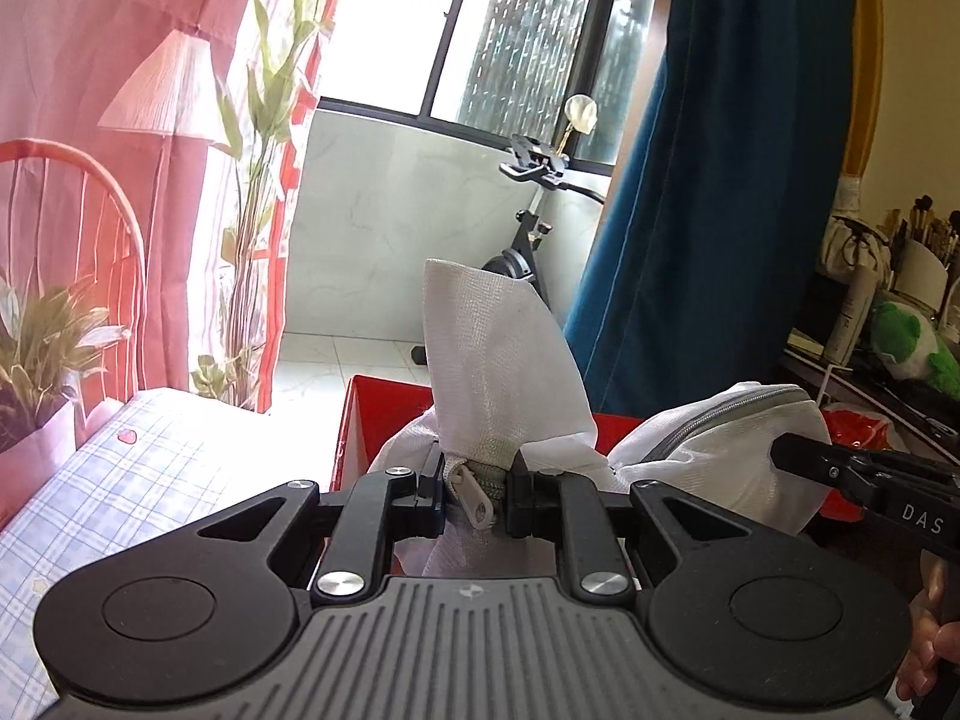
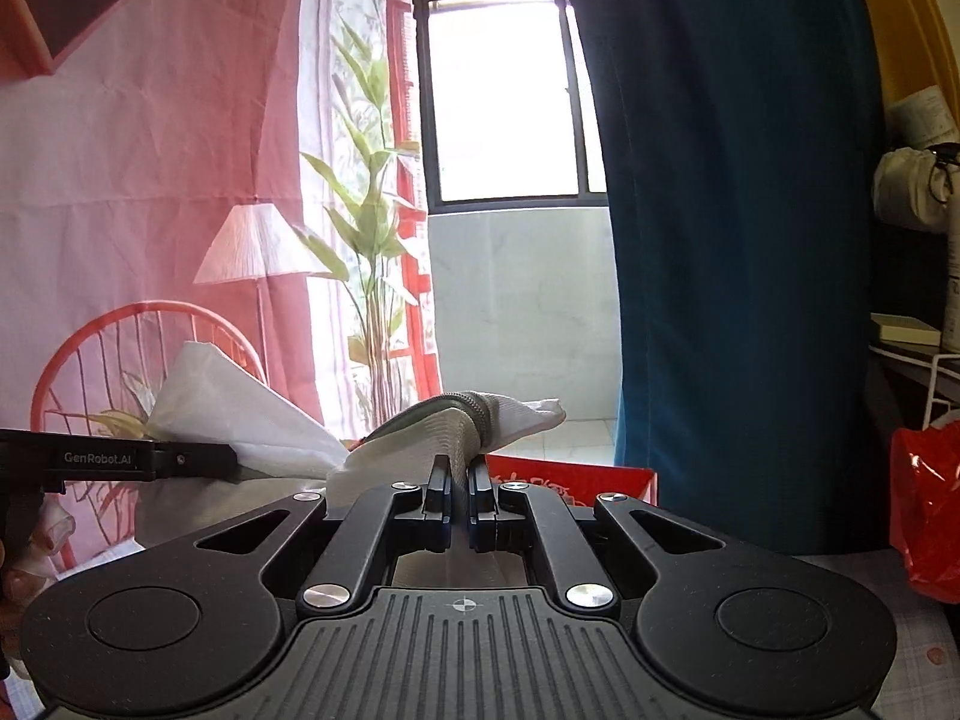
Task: Organize soft objects
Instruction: 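Lift the white mesh bag with the left gripper and carry it over the box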
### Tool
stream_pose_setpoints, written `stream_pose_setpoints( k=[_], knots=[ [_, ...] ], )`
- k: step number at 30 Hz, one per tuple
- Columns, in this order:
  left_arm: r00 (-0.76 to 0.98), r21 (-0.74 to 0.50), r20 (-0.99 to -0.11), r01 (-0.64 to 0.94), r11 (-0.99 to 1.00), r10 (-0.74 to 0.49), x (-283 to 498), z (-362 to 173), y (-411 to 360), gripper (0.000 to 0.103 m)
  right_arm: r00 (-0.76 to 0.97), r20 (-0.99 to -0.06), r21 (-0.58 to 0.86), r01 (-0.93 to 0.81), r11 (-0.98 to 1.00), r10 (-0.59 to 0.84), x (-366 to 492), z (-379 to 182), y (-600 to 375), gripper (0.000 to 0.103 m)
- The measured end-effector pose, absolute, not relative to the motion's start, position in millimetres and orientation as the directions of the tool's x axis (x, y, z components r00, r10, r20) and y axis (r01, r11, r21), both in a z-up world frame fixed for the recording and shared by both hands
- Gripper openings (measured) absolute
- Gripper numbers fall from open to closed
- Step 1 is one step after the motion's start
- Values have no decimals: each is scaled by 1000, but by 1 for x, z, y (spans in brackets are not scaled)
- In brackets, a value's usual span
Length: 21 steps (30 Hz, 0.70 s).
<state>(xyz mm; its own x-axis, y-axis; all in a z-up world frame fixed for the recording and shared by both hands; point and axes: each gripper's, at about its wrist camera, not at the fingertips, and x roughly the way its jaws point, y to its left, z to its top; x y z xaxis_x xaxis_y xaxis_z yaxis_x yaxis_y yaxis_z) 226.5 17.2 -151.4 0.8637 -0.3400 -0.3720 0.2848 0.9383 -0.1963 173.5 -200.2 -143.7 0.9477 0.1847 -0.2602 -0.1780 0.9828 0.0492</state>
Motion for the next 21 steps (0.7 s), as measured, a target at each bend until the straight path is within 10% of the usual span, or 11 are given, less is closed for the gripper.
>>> stream_pose_setpoints(
  k=[14,21],
  knots=[
    [856,-64,-409,321,945,-318,282,-121,8,18,895,-414,54,-156,986,165,235,-175,-200,5],
    [737,-33,-596,374,927,-319,321,-146,-5,18,845,-512,92,-124,988,154,257,-190,-207,5]
  ],
)
